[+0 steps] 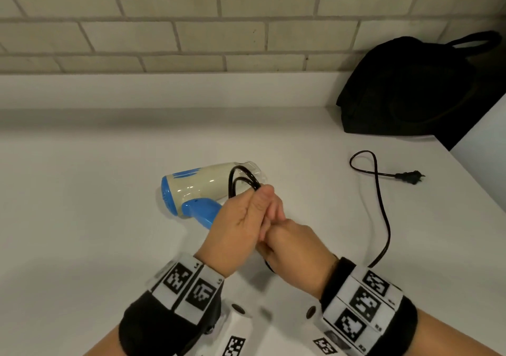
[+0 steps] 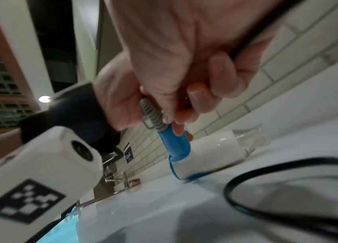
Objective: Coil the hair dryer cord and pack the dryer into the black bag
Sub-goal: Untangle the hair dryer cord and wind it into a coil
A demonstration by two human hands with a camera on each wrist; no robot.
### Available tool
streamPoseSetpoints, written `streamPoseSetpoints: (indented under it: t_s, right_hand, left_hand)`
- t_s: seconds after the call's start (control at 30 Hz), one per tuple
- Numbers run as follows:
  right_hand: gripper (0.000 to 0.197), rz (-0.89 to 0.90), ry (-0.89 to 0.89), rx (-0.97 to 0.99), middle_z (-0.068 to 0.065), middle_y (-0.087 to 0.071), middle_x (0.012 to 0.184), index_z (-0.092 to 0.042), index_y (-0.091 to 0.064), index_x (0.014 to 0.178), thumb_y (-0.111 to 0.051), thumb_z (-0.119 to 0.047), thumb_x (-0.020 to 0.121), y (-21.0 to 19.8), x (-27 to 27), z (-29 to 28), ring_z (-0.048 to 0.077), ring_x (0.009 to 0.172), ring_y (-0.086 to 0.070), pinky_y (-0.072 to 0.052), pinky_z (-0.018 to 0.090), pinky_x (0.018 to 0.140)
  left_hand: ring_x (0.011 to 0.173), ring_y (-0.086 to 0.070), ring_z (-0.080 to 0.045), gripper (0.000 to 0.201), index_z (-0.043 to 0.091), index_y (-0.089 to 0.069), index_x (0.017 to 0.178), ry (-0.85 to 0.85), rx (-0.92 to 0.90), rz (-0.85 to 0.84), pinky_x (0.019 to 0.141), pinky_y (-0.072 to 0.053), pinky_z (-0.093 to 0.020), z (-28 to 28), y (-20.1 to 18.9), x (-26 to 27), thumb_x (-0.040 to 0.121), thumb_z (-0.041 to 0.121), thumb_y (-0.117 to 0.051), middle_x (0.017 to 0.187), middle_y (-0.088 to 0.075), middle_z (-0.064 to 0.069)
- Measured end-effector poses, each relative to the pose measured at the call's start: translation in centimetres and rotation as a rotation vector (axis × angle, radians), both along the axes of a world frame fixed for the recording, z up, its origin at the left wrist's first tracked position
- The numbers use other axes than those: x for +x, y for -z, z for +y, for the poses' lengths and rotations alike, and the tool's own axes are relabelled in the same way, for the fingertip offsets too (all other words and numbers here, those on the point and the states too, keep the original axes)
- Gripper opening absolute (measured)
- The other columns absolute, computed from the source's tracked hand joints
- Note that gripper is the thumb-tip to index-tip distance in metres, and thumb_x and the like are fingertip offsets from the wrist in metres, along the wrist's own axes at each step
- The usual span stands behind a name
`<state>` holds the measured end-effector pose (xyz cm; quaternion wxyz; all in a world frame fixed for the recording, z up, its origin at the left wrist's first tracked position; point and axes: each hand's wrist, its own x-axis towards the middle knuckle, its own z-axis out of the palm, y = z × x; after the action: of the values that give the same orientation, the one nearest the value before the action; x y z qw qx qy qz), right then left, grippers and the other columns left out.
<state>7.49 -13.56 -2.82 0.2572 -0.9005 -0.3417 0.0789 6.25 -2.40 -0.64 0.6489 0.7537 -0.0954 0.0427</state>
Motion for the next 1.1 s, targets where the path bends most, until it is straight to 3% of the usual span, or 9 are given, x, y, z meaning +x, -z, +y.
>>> streamPoseSetpoints:
  t_s: [0.07,0.17,0.33,0.47,0.57,0.77,0.93,1.03,1.1]
  right_hand:
    - [0.036,-0.076,-0.018,-0.034,0.007,-0.064,0.090,-0.012,-0.060,0.092,-0.031,-0.033,0.091,-0.4,-0.2,-0.5,0.026,0.076,-0.057,-0.041,0.032,0.056]
    - [0.038,-0.195,-0.005,-0.121,-0.008,-0.066,0.066,-0.023,-0.066,0.068,-0.034,-0.041,0.080,-0.3,-0.5,-1.2,0.013,0.056,-0.061,-0.041,0.021,0.041]
    - [0.036,-0.278,0.097,-0.016,-0.017,-0.059,0.051,-0.031,-0.062,0.058,-0.041,-0.058,0.070,-1.7,-0.3,-2.3,0.002,0.043,-0.052,-0.038,0.017,0.038]
    - [0.041,-0.208,0.100,0.070,-0.020,-0.024,0.039,-0.032,-0.044,0.079,-0.042,-0.070,0.064,-2.1,0.3,-3.2,0.006,0.035,-0.033,-0.025,0.014,0.041]
    - [0.058,-0.126,0.058,0.071,-0.016,-0.028,0.046,-0.041,-0.028,0.106,-0.039,-0.074,0.060,-1.8,0.9,-3.5,0.004,0.044,-0.042,-0.031,0.019,0.047]
    - [0.042,-0.073,-0.179,0.013,-0.011,-0.065,0.080,-0.043,-0.037,0.107,-0.035,-0.064,0.071,-1.7,1.6,-3.2,0.009,0.067,-0.052,-0.044,0.026,0.059]
    - [0.020,-0.213,-0.112,0.072,-0.004,-0.050,0.078,-0.028,-0.049,0.088,-0.038,-0.042,0.080,-0.6,2.1,-3.1,0.000,0.068,-0.030,-0.032,0.019,0.045]
    - [0.030,0.003,-0.090,0.141,-0.009,-0.048,0.077,-0.019,-0.047,0.085,-0.029,-0.043,0.079,-0.4,2.6,-2.6,0.006,0.061,-0.040,-0.041,0.026,0.056]
    - [0.021,0.184,-0.074,0.183,-0.011,-0.049,0.063,-0.019,-0.044,0.080,-0.034,-0.037,0.085,-0.3,3.1,-2.5,0.002,0.051,-0.047,-0.036,0.013,0.050]
  left_hand:
    - [0.043,-0.048,0.004,0.048,0.009,-0.041,0.053,0.012,0.027,0.026,0.051,-0.036,-0.004,0.3,0.2,0.1,0.088,0.039,-0.028,0.057,-0.049,-0.006]
    - [0.051,-0.045,0.001,0.044,0.024,-0.037,0.051,0.004,0.210,-0.025,0.057,-0.035,-0.006,0.3,1.2,0.1,0.090,0.040,-0.025,0.058,-0.045,0.003]
    - [0.055,-0.049,-0.009,0.045,0.019,-0.044,0.056,0.043,0.345,0.021,0.060,-0.040,-0.015,0.4,2.3,-0.3,0.081,0.049,-0.021,0.056,-0.047,0.002]
    - [0.038,-0.037,-0.004,0.045,0.020,-0.035,0.047,0.078,0.238,0.123,0.046,-0.031,-0.009,0.6,1.9,-1.0,0.080,0.049,-0.025,0.037,-0.038,0.010]
    - [0.036,-0.030,-0.004,0.045,0.019,-0.032,0.046,0.112,0.180,0.182,0.043,-0.027,-0.007,0.8,1.3,-1.0,0.079,0.048,-0.025,0.033,-0.031,0.010]
    - [0.032,-0.027,-0.002,0.051,0.029,-0.043,0.042,0.342,0.137,0.359,0.041,-0.026,-0.007,1.9,1.4,-1.2,0.086,0.055,-0.036,0.031,-0.032,0.012]
    - [0.035,-0.026,-0.002,0.028,0.023,-0.050,0.055,0.332,0.065,0.402,0.037,-0.025,-0.010,2.6,1.1,-1.2,0.071,0.044,-0.058,0.037,-0.032,0.012]
    - [0.034,-0.034,-0.005,0.045,0.000,-0.050,0.070,0.168,0.123,0.309,0.040,-0.033,-0.015,2.2,1.5,-1.0,0.075,0.044,-0.058,0.034,-0.039,0.008]
    - [0.036,-0.039,-0.007,0.036,0.010,-0.054,0.069,0.080,0.170,0.219,0.046,-0.037,-0.016,1.8,1.9,-1.1,0.078,0.045,-0.056,0.033,-0.044,0.004]
